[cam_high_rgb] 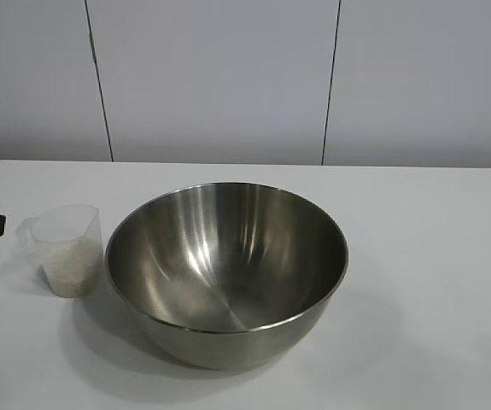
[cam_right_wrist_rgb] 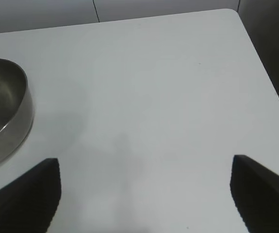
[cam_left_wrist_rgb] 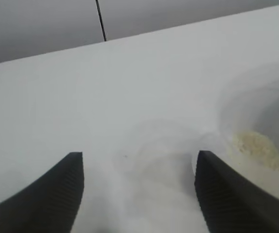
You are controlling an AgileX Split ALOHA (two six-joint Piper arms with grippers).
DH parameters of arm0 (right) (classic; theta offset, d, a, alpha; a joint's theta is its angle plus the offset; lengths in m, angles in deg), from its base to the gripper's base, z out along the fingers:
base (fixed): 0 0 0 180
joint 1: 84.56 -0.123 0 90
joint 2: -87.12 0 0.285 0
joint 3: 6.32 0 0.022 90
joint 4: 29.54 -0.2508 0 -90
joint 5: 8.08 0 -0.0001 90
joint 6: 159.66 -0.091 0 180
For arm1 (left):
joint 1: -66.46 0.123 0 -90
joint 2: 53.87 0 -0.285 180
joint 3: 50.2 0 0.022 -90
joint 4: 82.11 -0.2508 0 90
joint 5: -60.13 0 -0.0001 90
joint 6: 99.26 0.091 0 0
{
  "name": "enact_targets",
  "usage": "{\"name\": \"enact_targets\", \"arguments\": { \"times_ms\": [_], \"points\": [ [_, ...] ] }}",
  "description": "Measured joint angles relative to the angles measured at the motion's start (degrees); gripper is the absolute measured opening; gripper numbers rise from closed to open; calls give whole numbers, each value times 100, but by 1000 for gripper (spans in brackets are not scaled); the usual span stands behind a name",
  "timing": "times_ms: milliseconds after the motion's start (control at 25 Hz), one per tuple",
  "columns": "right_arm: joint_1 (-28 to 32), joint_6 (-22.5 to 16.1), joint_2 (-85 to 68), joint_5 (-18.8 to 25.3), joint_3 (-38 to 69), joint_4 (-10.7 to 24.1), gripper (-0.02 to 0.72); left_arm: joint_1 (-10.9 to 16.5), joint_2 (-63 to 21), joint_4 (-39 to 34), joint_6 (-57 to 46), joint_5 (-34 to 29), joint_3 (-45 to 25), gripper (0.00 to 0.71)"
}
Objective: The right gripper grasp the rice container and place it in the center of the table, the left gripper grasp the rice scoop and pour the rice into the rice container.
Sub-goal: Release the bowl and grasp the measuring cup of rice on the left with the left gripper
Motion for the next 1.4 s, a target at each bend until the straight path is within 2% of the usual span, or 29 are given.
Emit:
{"name": "enact_targets", "arguments": {
  "times_ms": [520, 880, 1400],
  "points": [
    [0, 0, 0, -10, 0, 0, 650, 0, 547, -64, 474, 74, 18, 474],
    [0, 0, 0, -6, 0, 0, 650, 0, 946, -286, 508, 81, 443, 472],
    [0, 0, 0, 1, 5, 0, 650, 0, 977, -650, 519, 81, 766, 468]
  ]
}}
